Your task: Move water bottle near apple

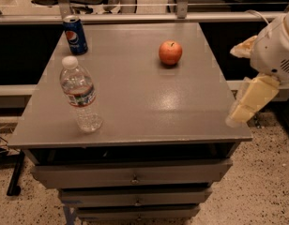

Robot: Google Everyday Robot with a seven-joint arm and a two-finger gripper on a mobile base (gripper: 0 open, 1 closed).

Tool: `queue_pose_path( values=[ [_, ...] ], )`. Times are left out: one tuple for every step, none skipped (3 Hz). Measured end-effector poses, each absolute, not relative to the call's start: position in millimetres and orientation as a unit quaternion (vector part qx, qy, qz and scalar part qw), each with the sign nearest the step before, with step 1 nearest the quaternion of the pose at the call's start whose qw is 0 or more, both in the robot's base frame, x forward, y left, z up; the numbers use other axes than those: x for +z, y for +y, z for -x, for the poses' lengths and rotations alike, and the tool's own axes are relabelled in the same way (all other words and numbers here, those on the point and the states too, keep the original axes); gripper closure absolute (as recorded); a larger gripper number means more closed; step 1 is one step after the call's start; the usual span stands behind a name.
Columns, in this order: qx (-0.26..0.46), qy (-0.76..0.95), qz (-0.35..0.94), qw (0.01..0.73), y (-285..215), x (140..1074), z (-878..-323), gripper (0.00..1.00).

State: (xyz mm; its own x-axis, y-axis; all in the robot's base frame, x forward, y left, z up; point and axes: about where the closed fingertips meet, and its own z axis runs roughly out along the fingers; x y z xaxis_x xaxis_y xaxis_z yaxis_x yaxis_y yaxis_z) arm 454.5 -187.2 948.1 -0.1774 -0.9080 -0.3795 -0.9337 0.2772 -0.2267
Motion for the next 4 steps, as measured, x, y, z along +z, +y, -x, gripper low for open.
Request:
queue_pose_path(
  values=[
    [0.110,0.737,0.601,0.288,-149.0,907.8,-476.7,0.00],
    [0.203,0.695,0.593,0.352,-95.8,884.2,-496.8,0.00],
    [0.299,0.644,0.581,0.397,-35.2,880.3,-499.0,0.00],
    [0.382,0.601,0.563,0.419,18.4,879.6,-484.0,0.00]
  ],
)
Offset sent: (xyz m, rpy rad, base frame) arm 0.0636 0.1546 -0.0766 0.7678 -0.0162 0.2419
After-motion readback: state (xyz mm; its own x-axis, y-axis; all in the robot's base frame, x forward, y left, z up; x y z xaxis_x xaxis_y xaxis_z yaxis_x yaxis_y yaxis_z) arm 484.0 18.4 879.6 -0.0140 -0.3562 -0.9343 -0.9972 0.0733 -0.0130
